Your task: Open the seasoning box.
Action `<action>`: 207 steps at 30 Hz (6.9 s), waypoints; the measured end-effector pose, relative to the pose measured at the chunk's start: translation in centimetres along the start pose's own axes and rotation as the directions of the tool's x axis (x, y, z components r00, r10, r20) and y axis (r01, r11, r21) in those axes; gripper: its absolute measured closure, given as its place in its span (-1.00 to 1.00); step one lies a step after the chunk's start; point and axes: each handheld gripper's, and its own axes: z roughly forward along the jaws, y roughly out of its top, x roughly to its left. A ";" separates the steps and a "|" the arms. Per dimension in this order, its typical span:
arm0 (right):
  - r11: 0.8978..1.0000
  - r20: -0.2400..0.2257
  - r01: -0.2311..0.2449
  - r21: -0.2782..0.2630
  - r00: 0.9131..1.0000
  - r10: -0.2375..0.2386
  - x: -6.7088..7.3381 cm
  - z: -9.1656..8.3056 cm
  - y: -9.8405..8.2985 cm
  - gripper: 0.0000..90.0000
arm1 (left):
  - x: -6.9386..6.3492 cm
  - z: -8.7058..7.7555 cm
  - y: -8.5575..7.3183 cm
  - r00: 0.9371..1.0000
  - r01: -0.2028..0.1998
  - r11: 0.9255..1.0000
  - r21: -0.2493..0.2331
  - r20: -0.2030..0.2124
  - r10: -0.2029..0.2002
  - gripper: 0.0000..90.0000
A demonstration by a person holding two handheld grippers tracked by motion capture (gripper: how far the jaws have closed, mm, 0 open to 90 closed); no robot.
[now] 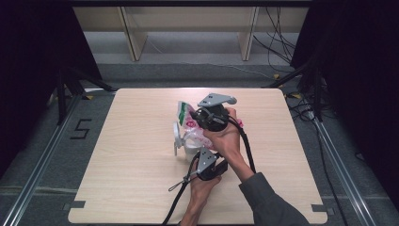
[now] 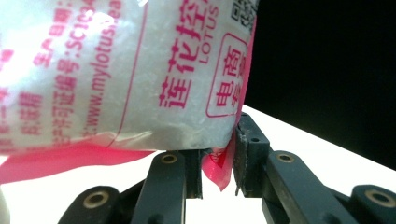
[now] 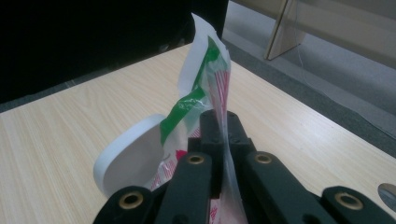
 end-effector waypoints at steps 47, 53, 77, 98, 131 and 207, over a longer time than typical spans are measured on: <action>0.960 -0.048 -0.159 -0.230 0.987 0.152 -3.2 -5.9 -2.5 1.00 | 1.5 -1.7 0.1 0.993 0.060 0.998 0.023 -0.103 -0.057 0.07; 0.955 -0.065 -0.158 -0.250 0.987 0.146 -2.9 -6.2 -3.1 1.00 | 1.5 -1.7 -0.1 0.993 0.035 0.998 0.048 -0.114 -0.029 0.12; 0.945 -0.053 -0.200 -0.260 0.980 0.193 -3.9 -7.4 -5.8 1.00 | 0.6 -1.4 -0.6 0.991 0.057 0.994 0.091 -0.124 -0.046 -0.16; 0.937 -0.046 -0.253 -0.242 0.967 0.250 -5.1 -7.6 -10.9 1.00 | 0.2 -2.7 -0.6 0.993 0.061 0.992 0.108 -0.104 -0.050 -0.28; 0.936 0.133 -0.296 -0.192 0.937 0.324 -8.9 -10.2 -16.1 1.00 | 0.2 -4.0 0.3 0.994 0.045 0.993 0.105 -0.101 -0.035 -0.28; 0.880 0.298 -0.464 -0.102 0.830 0.472 -8.4 -10.5 -20.2 0.10 | 1.2 -5.6 0.9 0.994 0.025 0.994 0.104 -0.109 -0.013 -0.31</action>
